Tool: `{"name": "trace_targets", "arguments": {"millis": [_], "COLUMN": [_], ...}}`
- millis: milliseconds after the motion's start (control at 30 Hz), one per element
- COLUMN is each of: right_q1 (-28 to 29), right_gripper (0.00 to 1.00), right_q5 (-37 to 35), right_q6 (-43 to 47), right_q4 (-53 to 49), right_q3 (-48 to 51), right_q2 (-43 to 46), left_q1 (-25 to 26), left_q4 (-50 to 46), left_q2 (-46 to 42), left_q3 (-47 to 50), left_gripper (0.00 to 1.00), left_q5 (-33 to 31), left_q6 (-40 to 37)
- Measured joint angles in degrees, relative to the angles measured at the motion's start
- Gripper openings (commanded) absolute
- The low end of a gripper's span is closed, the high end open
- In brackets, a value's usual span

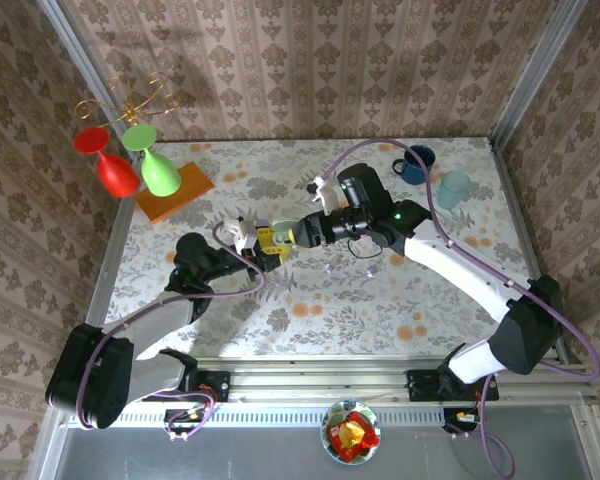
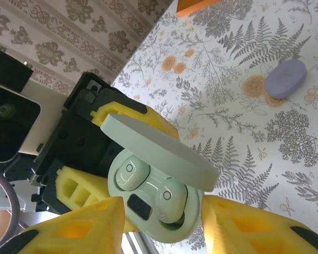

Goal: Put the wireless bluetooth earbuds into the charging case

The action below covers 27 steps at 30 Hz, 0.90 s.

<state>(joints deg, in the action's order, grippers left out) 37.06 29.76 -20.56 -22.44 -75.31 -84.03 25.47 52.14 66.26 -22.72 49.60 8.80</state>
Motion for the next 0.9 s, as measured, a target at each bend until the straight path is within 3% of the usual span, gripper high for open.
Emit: {"name": "trace_targets", "arguments": {"millis": [200, 400, 667, 900], "right_q1": [-0.33, -0.26, 0.52, 0.98], "right_gripper": [0.56, 0.58, 0.58, 0.58], "right_q5": [-0.81, -2.38, -4.76, -5.11], "right_q6": [0.31, 1.29, 2.34, 2.14], "right_q4": [0.02, -0.94, -3.43, -5.38], "right_q3": [0.79, -1.6, -9.77, -13.14], "right_q2": [4.2, 4.33, -2.93, -8.72], "left_q1": [0.0, 3.56, 5.92, 6.91], "left_q4": [-0.26, -6.27, -9.29, -8.79], "left_q2": [-0.07, -2.1, -3.02, -3.06], "left_q3": [0.0, 0.0, 0.09, 0.7], "left_gripper": [0.28, 0.28, 0.26, 0.27], "left_q5": [-1.38, -8.5, -16.28, -18.25], "left_q6": [-1.18, -7.43, -15.34, -17.94]}}
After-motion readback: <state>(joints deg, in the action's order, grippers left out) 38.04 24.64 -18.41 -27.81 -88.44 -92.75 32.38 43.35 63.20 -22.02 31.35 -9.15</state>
